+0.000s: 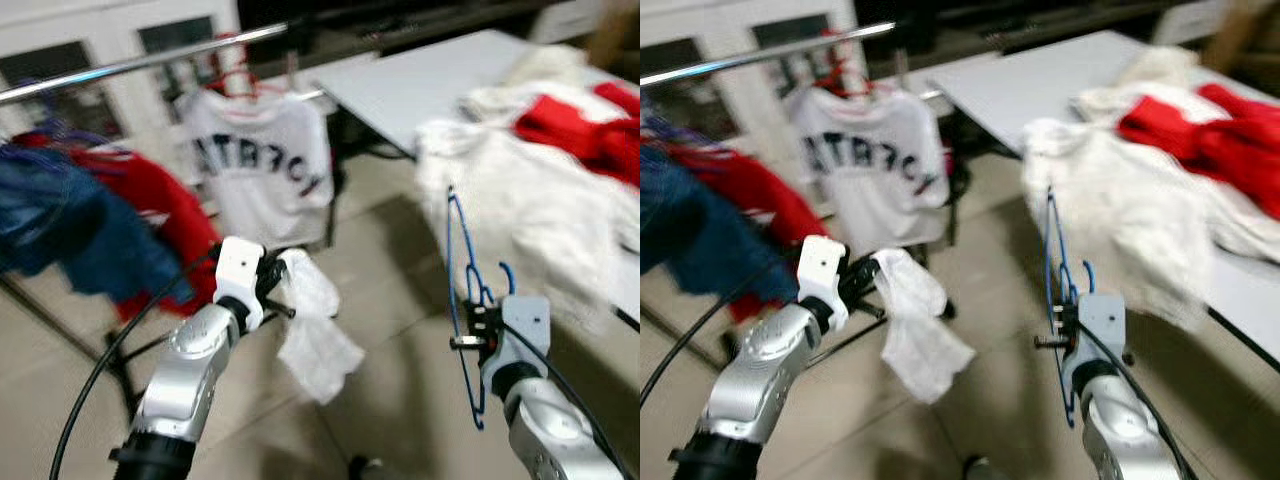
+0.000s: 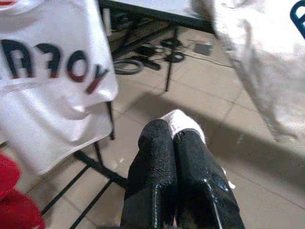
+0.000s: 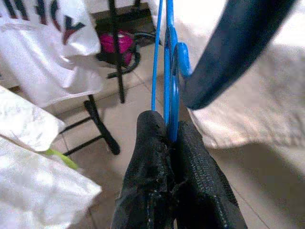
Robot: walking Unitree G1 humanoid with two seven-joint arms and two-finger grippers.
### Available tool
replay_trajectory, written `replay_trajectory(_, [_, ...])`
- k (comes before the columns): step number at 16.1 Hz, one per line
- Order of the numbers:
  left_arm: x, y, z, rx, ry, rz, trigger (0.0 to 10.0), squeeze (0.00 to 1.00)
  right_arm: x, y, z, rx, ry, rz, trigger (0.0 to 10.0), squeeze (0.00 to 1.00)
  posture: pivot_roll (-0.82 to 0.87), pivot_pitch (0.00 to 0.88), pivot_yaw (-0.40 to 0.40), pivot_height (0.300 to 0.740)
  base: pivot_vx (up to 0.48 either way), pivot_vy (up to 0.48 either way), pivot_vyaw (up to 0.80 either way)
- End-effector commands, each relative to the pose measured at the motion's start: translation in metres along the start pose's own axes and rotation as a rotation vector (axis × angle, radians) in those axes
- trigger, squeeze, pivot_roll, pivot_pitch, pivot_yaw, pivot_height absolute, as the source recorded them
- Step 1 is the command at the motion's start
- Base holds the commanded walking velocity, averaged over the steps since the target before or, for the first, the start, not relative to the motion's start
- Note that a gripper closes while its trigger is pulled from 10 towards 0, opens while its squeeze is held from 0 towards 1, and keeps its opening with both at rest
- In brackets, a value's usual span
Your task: Hang hanger
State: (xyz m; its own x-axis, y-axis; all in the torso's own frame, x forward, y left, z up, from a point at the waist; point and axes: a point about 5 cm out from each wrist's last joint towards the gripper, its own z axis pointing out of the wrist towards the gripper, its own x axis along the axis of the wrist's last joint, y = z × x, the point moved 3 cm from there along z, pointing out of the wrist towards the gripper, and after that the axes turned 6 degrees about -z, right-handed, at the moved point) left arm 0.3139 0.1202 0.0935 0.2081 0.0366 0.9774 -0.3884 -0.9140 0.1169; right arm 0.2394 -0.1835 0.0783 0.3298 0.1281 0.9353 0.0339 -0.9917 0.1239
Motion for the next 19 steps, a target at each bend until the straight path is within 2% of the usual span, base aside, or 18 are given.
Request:
replay_trajectory(1, [0.002,-0.002,-0.004,0.007,-0.003,0.025,10.0,0.00,0.001,-0.002,0.001,0.019,0.001,-0.009,10.0,0.00,-0.20,0.000,0.086,0.740,0.000,0.000,-0.80])
replay_trajectory(5, [-0.003,-0.009,-0.010,0.024,-0.027,0.023,10.0,0.00,0.001,-0.007,0.003,0.031,-0.004,0.000,10.0,0.00,-0.19,0.000,0.079,0.740,0.000,0.000,-0.80])
replay_trajectory(8, [-0.001,-0.006,-0.004,0.020,-0.009,0.052,10.0,0.00,0.001,-0.008,0.002,0.018,-0.003,-0.001,10.0,0.00,-0.22,0.000,0.079,0.740,0.000,0.000,-0.80])
replay_trajectory(10, [0.002,-0.007,-0.003,0.058,0.009,-0.008,10.0,0.00,0.004,-0.008,-0.001,0.026,0.002,-0.011,10.0,0.00,-0.23,0.000,0.082,0.740,0.000,0.000,-0.80])
replay_trajectory(12, [-0.001,-0.008,-0.003,0.065,0.003,-0.034,10.0,0.00,0.003,-0.003,-0.001,0.004,0.001,-0.024,10.0,0.00,-0.24,0.000,0.087,0.740,0.000,0.000,-0.80])
replay_trajectory(15, [0.008,-0.008,0.003,0.079,0.032,-0.024,10.0,0.00,0.004,0.001,0.003,0.009,0.009,-0.026,10.0,0.00,-0.20,0.000,0.075,0.740,0.000,0.000,-0.80])
replay_trajectory(19, [0.007,-0.013,-0.007,0.107,0.030,-0.020,10.0,0.00,0.009,-0.008,0.011,0.066,0.023,-0.058,10.0,0.00,-0.17,0.000,0.053,0.740,0.000,0.000,-0.80])
